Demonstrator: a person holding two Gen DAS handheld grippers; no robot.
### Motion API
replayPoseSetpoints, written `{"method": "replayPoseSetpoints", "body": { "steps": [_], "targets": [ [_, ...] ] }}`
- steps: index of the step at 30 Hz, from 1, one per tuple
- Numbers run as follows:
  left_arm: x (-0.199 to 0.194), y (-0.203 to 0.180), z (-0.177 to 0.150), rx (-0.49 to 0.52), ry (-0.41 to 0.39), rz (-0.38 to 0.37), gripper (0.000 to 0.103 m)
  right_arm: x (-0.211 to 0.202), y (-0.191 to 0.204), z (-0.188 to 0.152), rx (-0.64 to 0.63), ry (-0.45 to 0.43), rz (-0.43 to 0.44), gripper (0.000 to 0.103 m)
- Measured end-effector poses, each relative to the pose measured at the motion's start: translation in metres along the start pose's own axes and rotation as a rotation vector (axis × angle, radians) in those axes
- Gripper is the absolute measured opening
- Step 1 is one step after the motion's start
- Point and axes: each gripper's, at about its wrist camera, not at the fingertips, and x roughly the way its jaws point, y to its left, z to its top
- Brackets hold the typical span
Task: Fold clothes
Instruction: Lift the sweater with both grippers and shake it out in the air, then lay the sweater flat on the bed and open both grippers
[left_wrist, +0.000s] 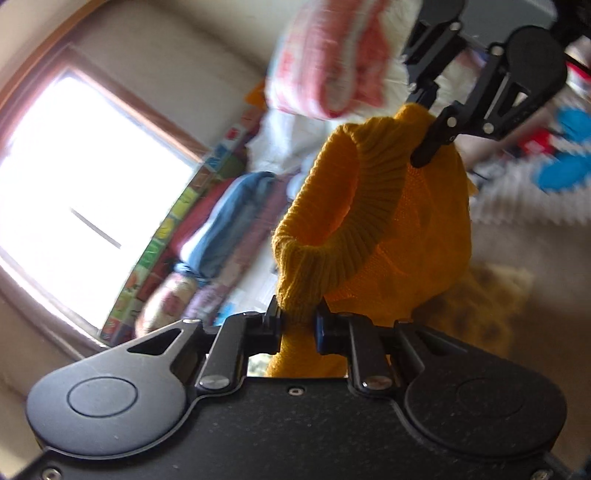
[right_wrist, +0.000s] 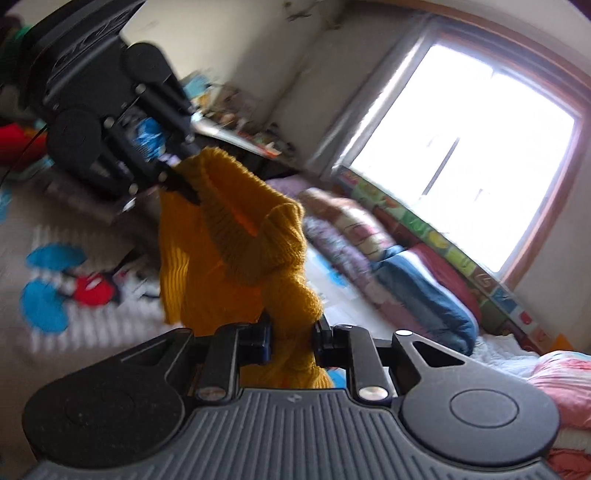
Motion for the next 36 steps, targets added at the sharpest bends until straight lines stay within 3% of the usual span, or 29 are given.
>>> {"method": "replayPoseSetpoints", "body": {
  "steps": [8,14,25,32,36],
  "targets": [
    [-0.057,-0.125,-0.057,0.092,0.028,-0.075,0.015,-0.034,0.136,-0.050,-0.127,0.082,0.136,0.022],
    [-0.080,-0.187,-0.077,0.111,0.054,-0.107,0.014,-0.057,0.208,-0.066,-0.241,0.127,0.175,0.022],
    [-0.135,-0.274,-0.091,0.215,0.050,-0.103,0.014,-0.104,0.290,-0.110,-0.483,0.236,0.220,0.022],
    [-0.150,-0.304,-0.098,0.210,0.073,-0.106,0.015,-0.125,0.320,-0.126,-0.511,0.284,0.202,0.022],
    [-0.167,-0.311,-0.103,0.199,0.083,-0.188,0.025,-0.134,0.325,-0.126,-0.491,0.302,0.197,0.023]
  ]
}}
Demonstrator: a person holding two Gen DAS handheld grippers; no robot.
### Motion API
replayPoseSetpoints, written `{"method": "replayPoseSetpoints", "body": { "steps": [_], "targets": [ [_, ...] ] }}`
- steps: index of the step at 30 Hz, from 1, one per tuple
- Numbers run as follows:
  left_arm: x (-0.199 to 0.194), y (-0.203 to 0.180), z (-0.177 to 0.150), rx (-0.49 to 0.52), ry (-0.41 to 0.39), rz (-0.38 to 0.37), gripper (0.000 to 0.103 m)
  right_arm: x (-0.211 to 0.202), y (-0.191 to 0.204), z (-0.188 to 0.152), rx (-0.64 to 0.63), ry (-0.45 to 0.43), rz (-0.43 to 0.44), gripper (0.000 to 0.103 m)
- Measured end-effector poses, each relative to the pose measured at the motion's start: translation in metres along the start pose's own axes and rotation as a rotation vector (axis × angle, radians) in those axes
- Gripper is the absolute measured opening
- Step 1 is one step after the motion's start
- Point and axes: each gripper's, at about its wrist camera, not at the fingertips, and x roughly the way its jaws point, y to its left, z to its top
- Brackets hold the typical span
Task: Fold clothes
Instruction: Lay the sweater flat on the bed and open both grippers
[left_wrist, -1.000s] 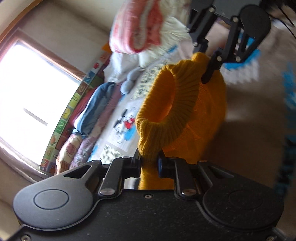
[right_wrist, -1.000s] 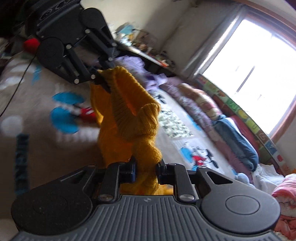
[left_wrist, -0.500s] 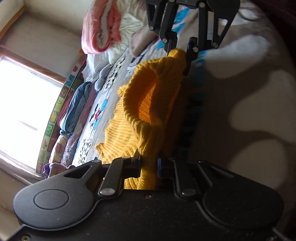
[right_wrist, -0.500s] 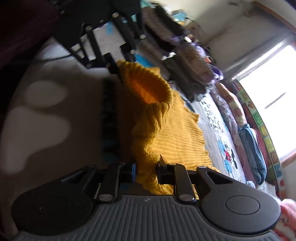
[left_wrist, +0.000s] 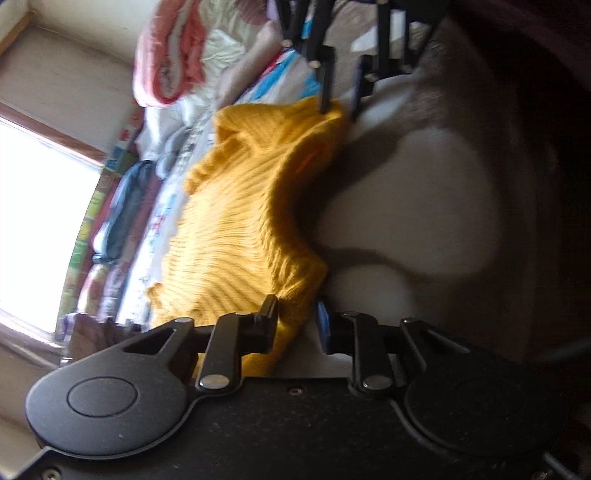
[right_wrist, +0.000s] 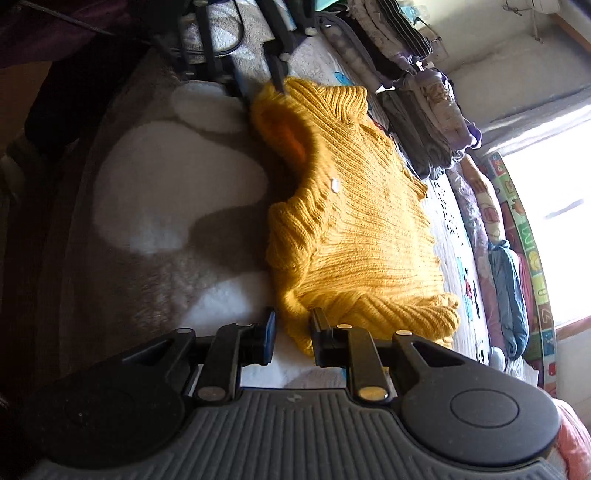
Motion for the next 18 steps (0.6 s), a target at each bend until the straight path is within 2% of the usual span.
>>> {"method": "replayPoseSetpoints", "body": {
  "steps": [4,6,8,9,14,17,18],
  "targets": [
    [-0.018,0.006,-0.006,-0.057,0.007,-0.066,0.028,-0.014,-0.005,-0.003,0.065,-0.004,0.023,0.023],
    [-0.024,0.018,-0.010,-0.146,0.010,-0.087,0.030,-0.023,-0.011,-0.004,0.133,-0.013,0.026,0.024],
    [-0.029,0.039,-0.015,-0.257,0.002,-0.078,0.041,-0.032,-0.024,-0.005,0.248,-0.040,0.019,0.024],
    [-0.030,0.049,-0.019,-0.331,0.002,-0.071,0.045,-0.037,-0.033,-0.005,0.322,-0.060,0.016,0.024],
    [-0.020,0.114,-0.044,-0.776,0.023,0.024,0.043,-0.044,-0.073,-0.009,0.762,-0.202,0.009,0.027],
    [-0.007,0.152,-0.074,-1.126,0.031,0.044,0.040,-0.038,-0.080,-0.020,1.045,-0.312,0.051,0.028],
    [-0.002,0.163,-0.085,-1.254,0.017,0.025,0.040,-0.029,-0.078,-0.024,1.121,-0.334,0.062,0.029]
  ]
}}
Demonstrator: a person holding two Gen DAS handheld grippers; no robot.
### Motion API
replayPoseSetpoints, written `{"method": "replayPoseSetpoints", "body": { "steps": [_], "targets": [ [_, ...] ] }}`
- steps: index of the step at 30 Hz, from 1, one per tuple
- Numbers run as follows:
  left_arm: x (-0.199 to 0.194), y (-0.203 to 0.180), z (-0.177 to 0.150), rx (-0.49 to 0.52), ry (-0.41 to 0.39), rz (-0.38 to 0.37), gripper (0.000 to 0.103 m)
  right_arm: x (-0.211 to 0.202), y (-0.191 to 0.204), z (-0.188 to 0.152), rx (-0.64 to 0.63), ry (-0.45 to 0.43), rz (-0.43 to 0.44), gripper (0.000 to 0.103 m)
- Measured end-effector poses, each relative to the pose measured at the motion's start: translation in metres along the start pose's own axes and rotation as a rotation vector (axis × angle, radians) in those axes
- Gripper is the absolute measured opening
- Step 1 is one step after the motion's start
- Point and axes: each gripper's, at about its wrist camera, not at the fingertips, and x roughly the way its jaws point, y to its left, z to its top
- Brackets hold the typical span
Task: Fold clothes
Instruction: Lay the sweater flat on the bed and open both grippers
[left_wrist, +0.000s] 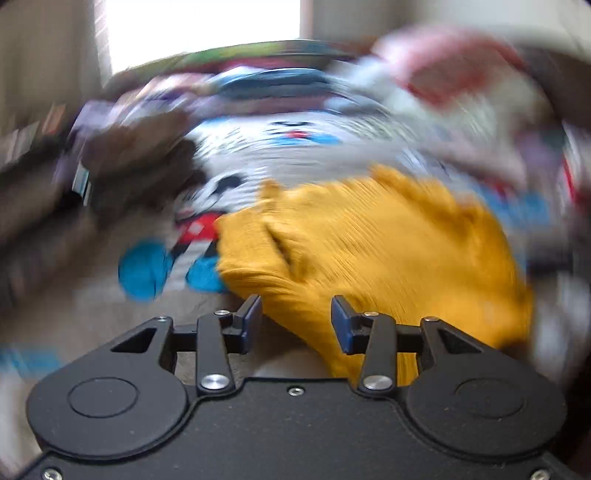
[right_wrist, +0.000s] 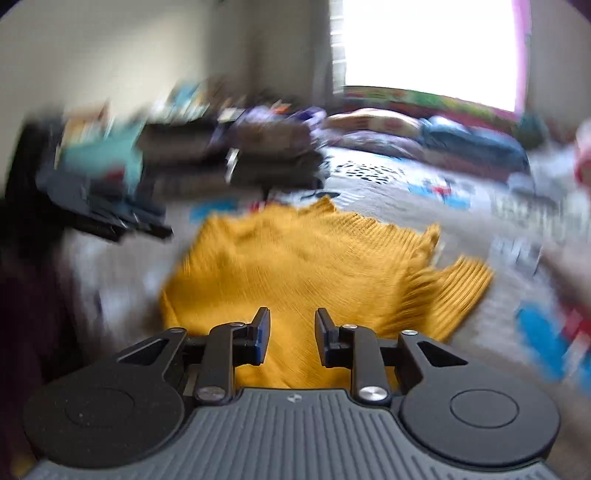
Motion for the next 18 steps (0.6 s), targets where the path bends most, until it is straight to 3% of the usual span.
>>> {"method": "replayPoseSetpoints", "body": {
  "steps": [4,6,10,12,14,16,18],
  "targets": [
    [0.027,0.049,-0.003,-0.443,-0.003,-0.125,0.039,0.032,-0.014,-0.032,0.251,-0.009,0.011,0.031],
    [0.037,0.061,-0.011,-0.560,-0.019,-0.149,0.039,0.042,-0.019,-0.045,0.302,0.040,0.024,0.032],
    [0.064,0.066,-0.014,-0.664,-0.015,-0.157,0.039,0.040,-0.030,-0.053,0.331,0.014,0.066,0.034],
    [0.073,0.064,-0.013,-0.675,-0.020,-0.137,0.036,0.042,-0.037,-0.058,0.364,-0.005,0.095,0.034],
    [0.071,0.056,-0.003,-0.624,-0.051,-0.055,0.021,0.046,-0.042,-0.058,0.386,-0.012,0.117,0.034],
    [0.058,0.029,0.015,-0.434,-0.117,0.001,0.019,0.049,-0.046,-0.060,0.403,-0.022,0.138,0.034],
    [0.054,-0.016,0.033,-0.146,-0.135,0.053,0.018,0.051,-0.051,-0.062,0.421,-0.032,0.155,0.033]
  ]
}}
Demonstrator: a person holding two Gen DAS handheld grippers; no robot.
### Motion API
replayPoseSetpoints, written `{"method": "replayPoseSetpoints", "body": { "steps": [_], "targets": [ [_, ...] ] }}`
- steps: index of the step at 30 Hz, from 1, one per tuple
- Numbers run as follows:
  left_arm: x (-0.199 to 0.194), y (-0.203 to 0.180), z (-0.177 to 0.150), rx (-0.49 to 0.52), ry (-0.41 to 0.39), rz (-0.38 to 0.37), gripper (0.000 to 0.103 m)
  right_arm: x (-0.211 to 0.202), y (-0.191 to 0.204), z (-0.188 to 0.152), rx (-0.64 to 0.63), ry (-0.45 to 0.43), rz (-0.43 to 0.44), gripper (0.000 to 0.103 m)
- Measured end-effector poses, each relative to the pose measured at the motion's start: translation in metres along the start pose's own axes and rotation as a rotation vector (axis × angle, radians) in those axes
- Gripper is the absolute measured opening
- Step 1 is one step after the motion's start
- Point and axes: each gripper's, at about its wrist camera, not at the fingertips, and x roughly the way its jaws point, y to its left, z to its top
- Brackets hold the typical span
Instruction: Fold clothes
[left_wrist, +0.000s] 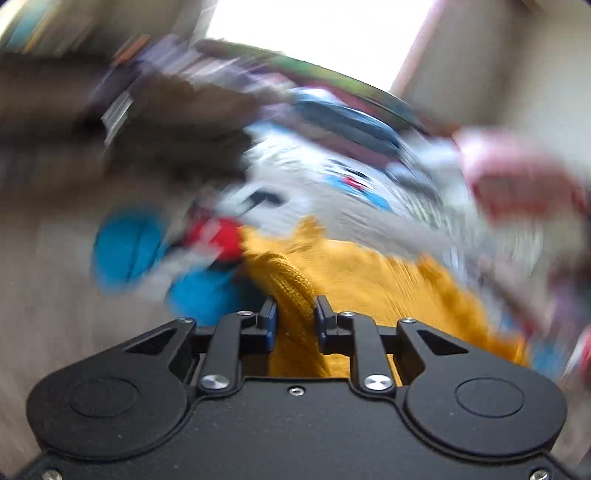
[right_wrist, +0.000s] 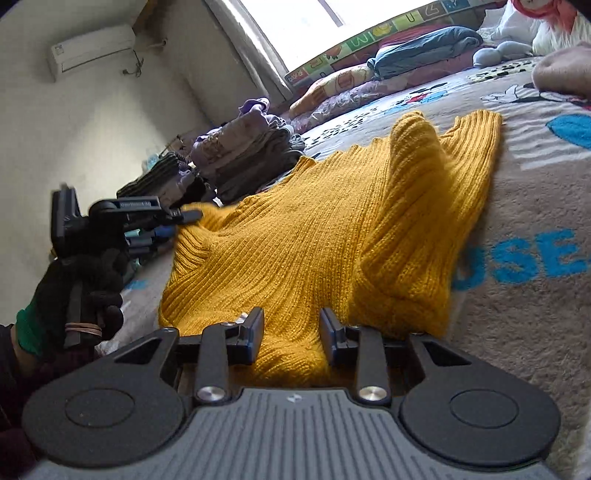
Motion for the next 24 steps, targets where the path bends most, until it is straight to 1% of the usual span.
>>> {"method": "replayPoseSetpoints", "body": {
  "steps": [2,3,4,5,6,7,8,10,12,13,16,19,20,22,24],
  "targets": [
    [0.006,-0.050,-0.002,0.283,-0.006,0.017,0.018,0.002,-0.004,0.001,0.013,-0.006,0.015,0.033],
    [0.012,-0.071,-0.011,0.401,0.010,0.009,0.018,0.003,-0.006,0.001,0.016,-0.008,0.021,0.033],
    [0.020,-0.087,-0.020,0.493,0.040,-0.002,0.020,0.002,-0.006,0.001,0.019,-0.009,0.025,0.033],
    [0.027,-0.102,-0.030,0.585,0.069,-0.013,0.025,0.002,-0.007,0.002,0.023,-0.009,0.030,0.032],
    [0.034,-0.111,-0.040,0.643,0.096,-0.021,0.037,0.001,-0.007,0.002,0.025,-0.010,0.034,0.032],
    [0.039,-0.115,-0.048,0.671,0.131,-0.047,0.044,0.001,-0.008,0.002,0.027,-0.009,0.037,0.032],
    [0.039,-0.115,-0.051,0.665,0.157,-0.083,0.047,0.001,-0.008,0.003,0.028,-0.009,0.039,0.032],
    [0.029,-0.110,-0.050,0.632,0.154,-0.125,0.048,0.002,-0.008,0.004,0.030,-0.006,0.044,0.032],
    [0.021,-0.096,-0.036,0.568,0.156,-0.167,0.048,0.003,-0.010,0.005,0.033,-0.003,0.048,0.032],
    [0.016,-0.086,-0.027,0.522,0.144,-0.188,0.048,0.004,-0.010,0.006,0.035,-0.001,0.051,0.032],
    [0.007,-0.057,0.003,0.369,0.113,-0.193,0.048,0.006,-0.011,0.007,0.038,0.004,0.059,0.032],
    [0.020,-0.036,0.031,0.231,0.114,-0.156,0.048,0.007,-0.012,0.008,0.044,0.006,0.066,0.032],
    [0.027,-0.028,0.037,0.195,0.122,-0.139,0.048,0.007,-0.012,0.008,0.045,0.006,0.066,0.032],
    [0.048,-0.018,0.046,0.114,0.166,-0.132,0.048,0.008,-0.012,0.008,0.045,0.003,0.069,0.032],
    [0.069,-0.014,0.049,0.064,0.215,-0.129,0.047,0.009,-0.012,0.007,0.045,0.000,0.072,0.032]
  ]
}}
